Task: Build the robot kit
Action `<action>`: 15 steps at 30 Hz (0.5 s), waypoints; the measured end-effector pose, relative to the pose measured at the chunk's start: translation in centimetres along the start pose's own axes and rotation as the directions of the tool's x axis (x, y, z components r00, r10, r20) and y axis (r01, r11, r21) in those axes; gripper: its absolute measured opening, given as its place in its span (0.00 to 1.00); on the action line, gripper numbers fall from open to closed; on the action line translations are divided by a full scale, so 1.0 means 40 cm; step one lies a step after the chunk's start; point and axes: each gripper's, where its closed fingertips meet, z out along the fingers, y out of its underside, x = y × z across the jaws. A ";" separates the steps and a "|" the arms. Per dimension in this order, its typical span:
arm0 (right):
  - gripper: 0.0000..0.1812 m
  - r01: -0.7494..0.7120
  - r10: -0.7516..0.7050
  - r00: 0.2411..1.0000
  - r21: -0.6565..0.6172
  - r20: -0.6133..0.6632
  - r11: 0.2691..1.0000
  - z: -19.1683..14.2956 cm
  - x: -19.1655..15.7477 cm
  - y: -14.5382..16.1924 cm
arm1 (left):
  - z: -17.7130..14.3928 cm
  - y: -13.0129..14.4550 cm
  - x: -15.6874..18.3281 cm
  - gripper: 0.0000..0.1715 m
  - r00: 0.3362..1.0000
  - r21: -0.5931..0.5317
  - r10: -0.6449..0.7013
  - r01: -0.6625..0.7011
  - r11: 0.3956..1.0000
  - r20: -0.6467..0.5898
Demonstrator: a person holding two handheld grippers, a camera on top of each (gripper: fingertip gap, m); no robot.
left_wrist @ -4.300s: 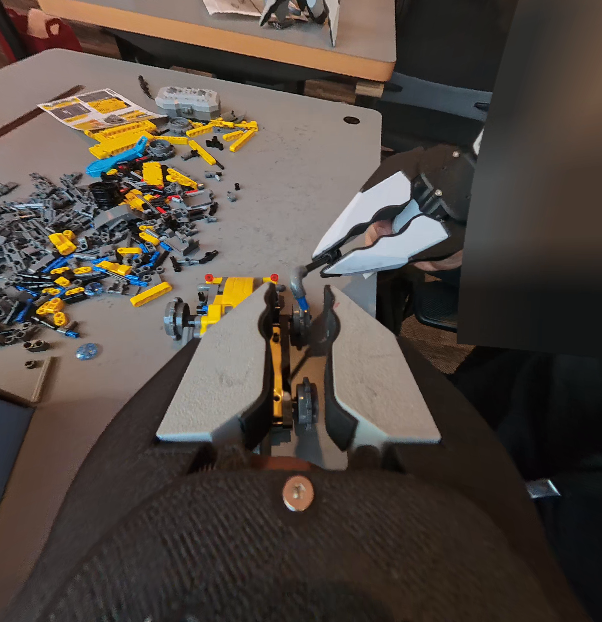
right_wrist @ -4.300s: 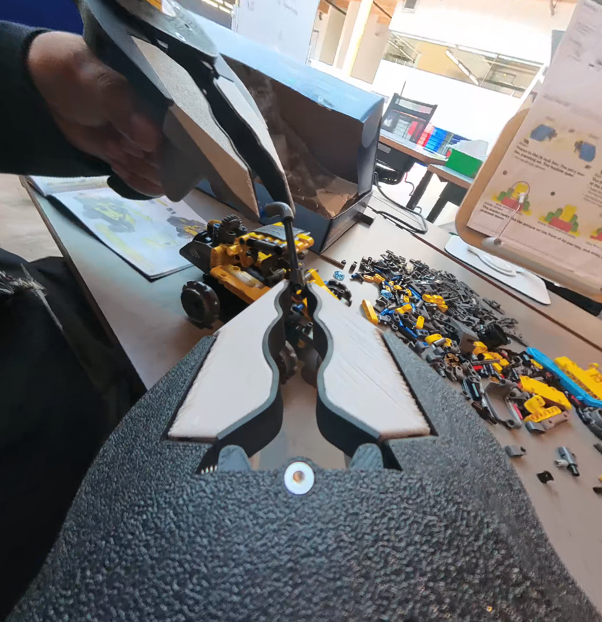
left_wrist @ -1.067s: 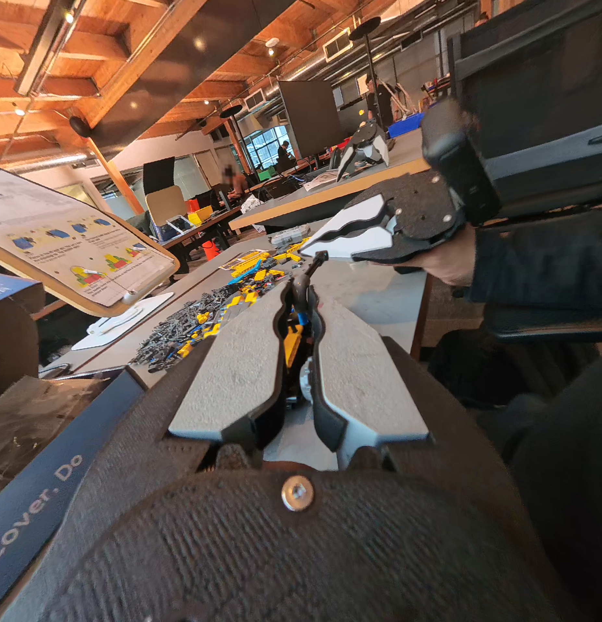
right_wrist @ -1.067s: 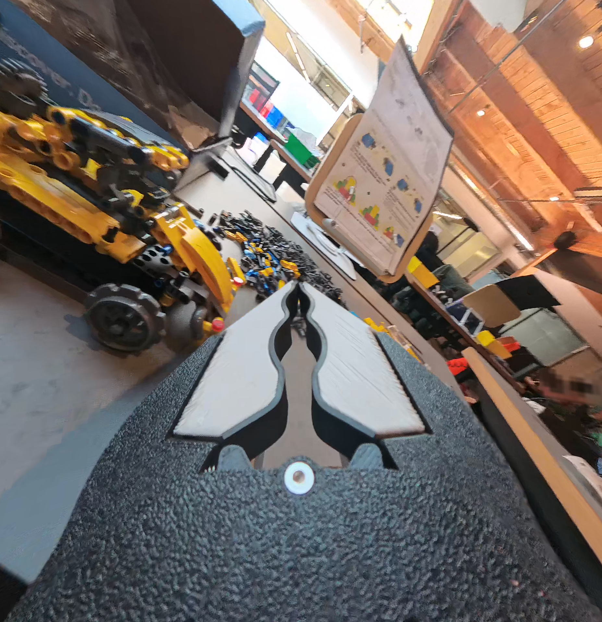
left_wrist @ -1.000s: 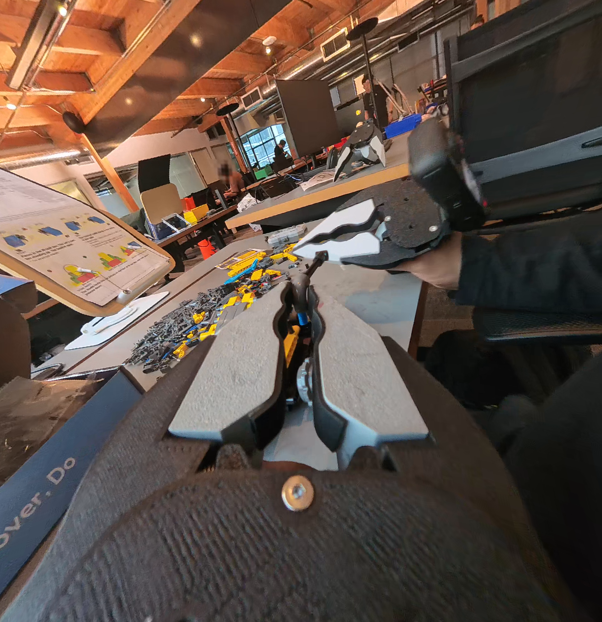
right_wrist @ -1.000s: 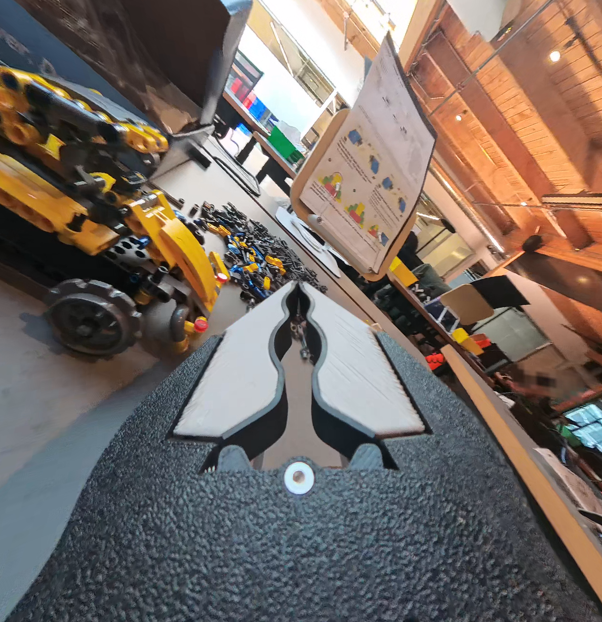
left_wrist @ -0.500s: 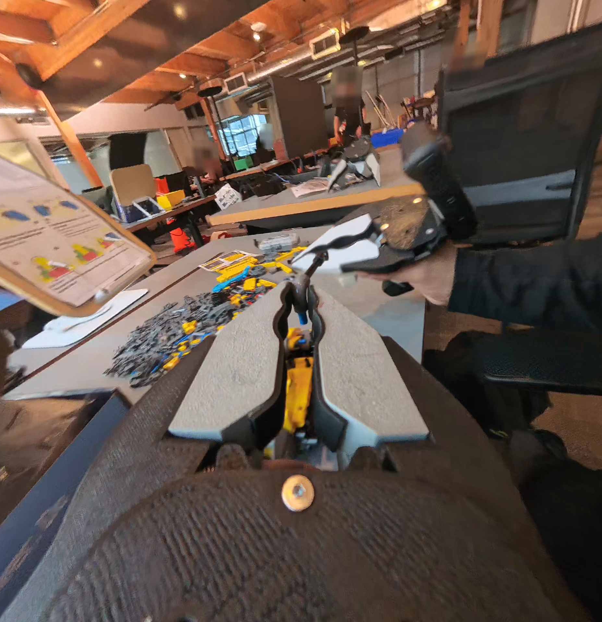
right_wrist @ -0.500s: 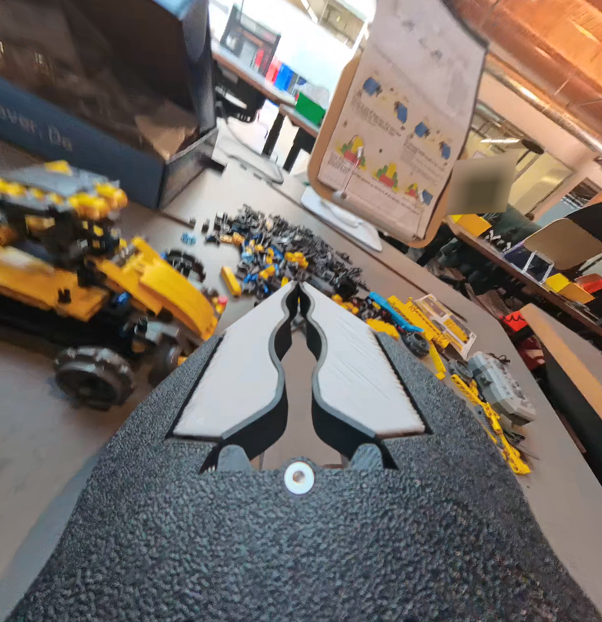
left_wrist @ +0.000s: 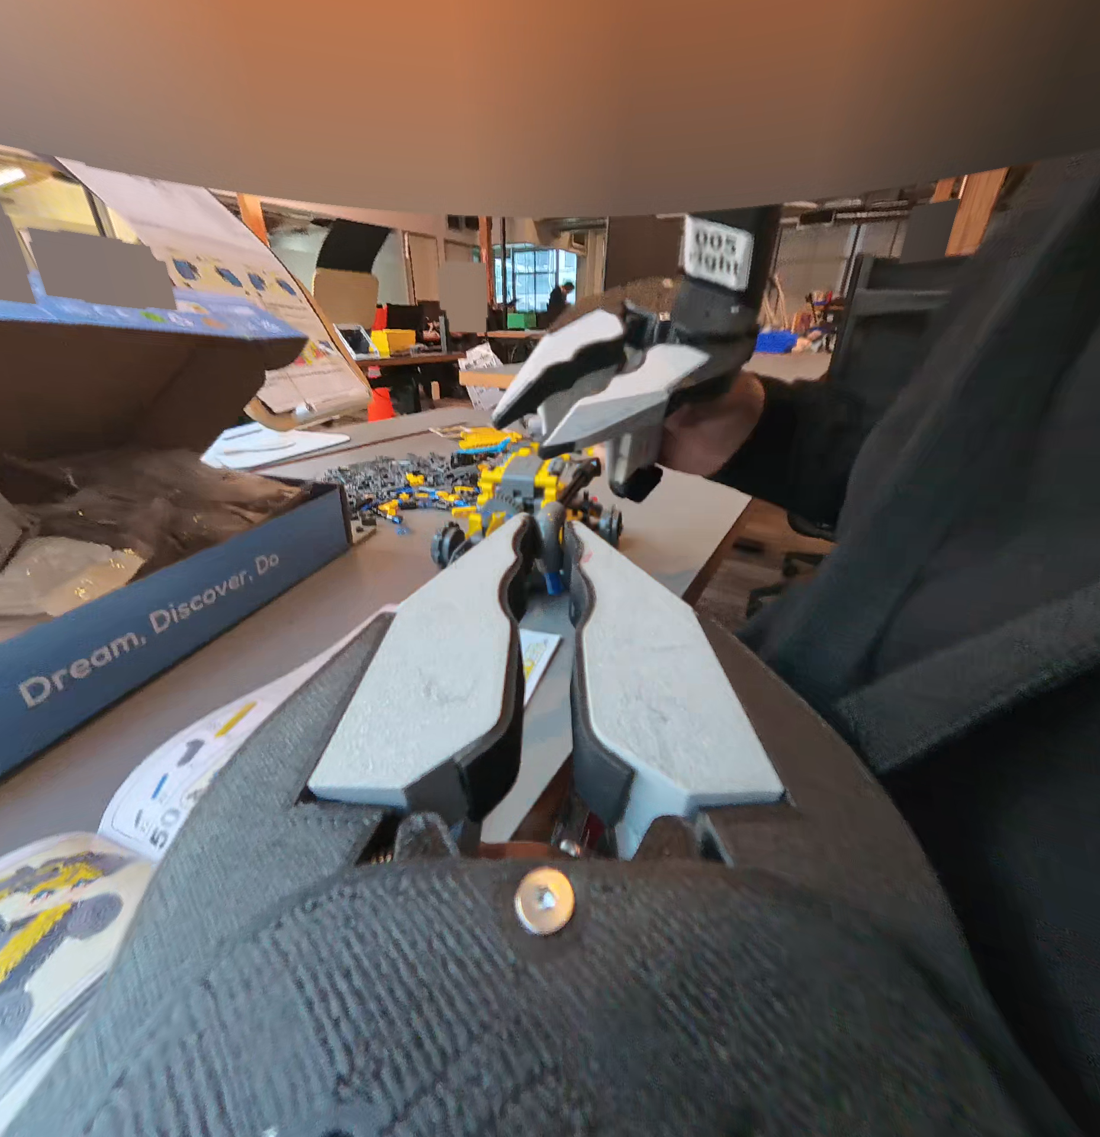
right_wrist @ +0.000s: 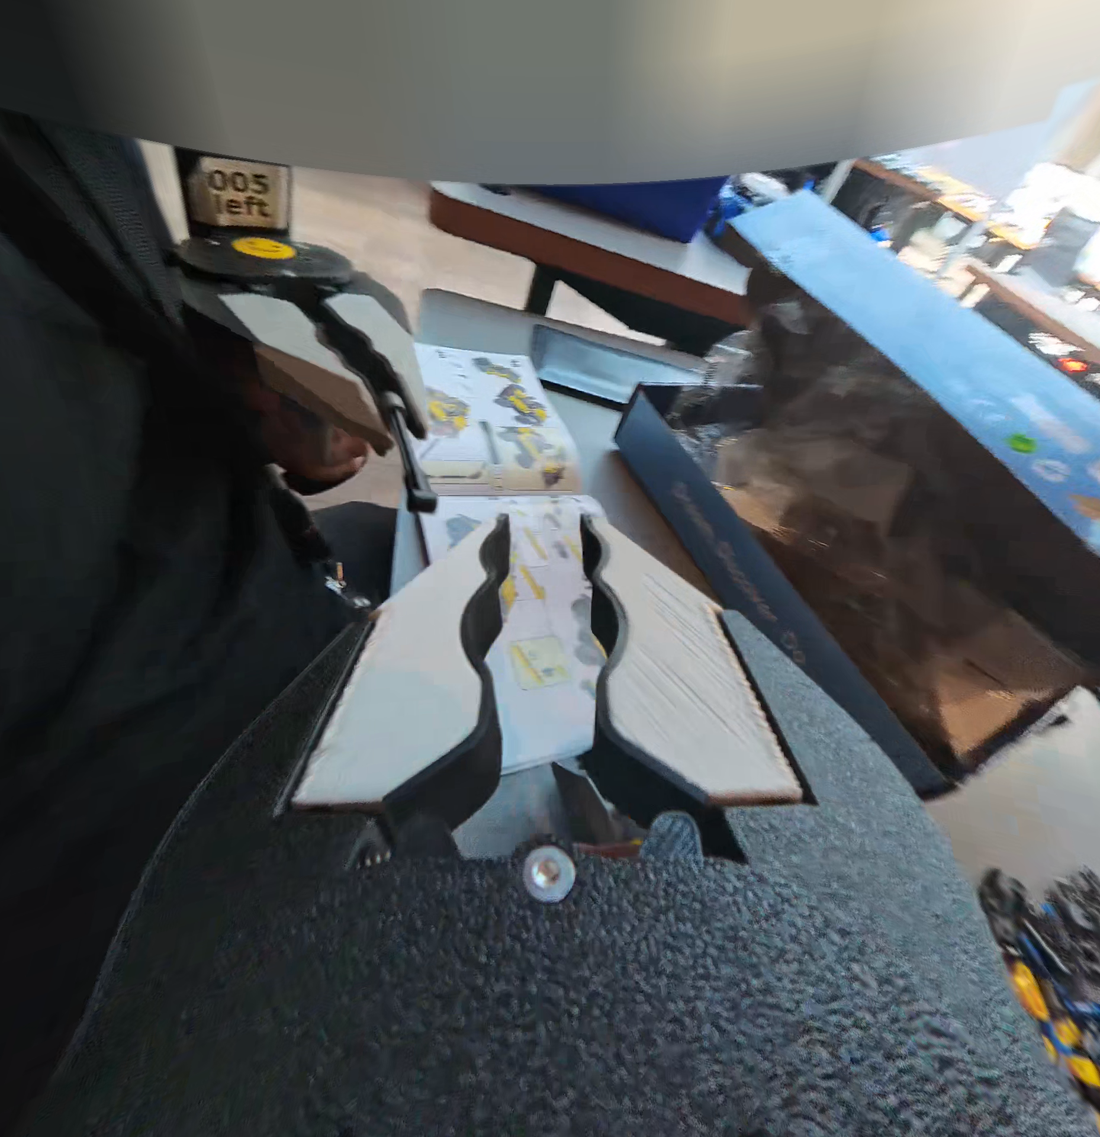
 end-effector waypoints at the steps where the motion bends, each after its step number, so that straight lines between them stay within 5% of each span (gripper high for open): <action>1: 0.12 0.003 -0.002 0.999 -0.021 0.034 1.000 0.015 -0.016 0.002 | -0.002 0.010 -0.004 0.03 1.000 -0.012 0.003 -0.003 1.000 0.007; 15: 0.06 0.003 0.005 0.996 -0.091 0.091 0.996 0.048 -0.069 0.028 | 0.015 -0.003 -0.038 0.03 0.996 0.047 -0.075 0.077 0.996 -0.049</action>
